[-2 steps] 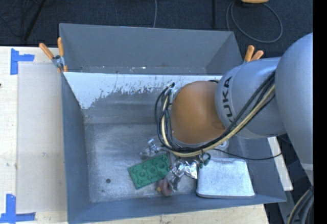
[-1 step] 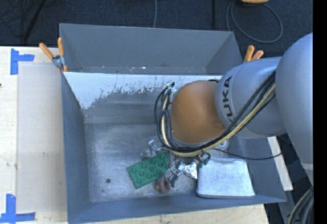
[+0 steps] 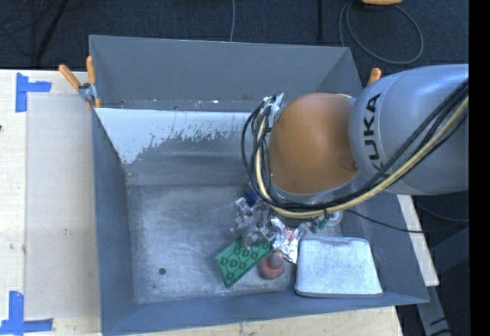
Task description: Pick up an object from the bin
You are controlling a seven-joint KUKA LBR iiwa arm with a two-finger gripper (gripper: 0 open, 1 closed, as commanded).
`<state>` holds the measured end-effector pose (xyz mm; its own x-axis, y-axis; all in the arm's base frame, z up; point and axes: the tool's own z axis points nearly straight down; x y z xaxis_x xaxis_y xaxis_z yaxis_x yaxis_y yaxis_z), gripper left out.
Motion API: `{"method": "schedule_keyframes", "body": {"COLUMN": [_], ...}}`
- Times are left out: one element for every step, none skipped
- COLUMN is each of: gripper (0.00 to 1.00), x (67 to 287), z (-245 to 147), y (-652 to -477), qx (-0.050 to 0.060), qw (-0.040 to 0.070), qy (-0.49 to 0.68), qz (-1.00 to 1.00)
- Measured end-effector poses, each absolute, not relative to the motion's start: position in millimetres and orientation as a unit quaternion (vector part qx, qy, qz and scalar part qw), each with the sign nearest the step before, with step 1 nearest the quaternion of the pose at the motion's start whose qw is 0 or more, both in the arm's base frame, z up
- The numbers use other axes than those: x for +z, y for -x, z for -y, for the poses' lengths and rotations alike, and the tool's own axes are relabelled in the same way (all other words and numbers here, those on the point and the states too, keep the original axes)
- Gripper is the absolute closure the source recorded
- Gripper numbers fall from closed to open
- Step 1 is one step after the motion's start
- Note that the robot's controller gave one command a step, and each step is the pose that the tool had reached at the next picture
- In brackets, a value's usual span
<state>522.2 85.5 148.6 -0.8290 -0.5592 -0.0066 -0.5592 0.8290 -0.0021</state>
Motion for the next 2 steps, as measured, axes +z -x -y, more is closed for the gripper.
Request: {"method": "schedule_keyframes", "body": {"gripper": [1.00, 1.00], "x": [153.1, 200.5], "z": [-86.2, -87.5], "y": [-522.5, -523.5], "qx": [0.000, 0.000], "qw": [0.000, 0.002], "qy": [0.292, 0.291], "qz": [-0.957, -0.957]}}
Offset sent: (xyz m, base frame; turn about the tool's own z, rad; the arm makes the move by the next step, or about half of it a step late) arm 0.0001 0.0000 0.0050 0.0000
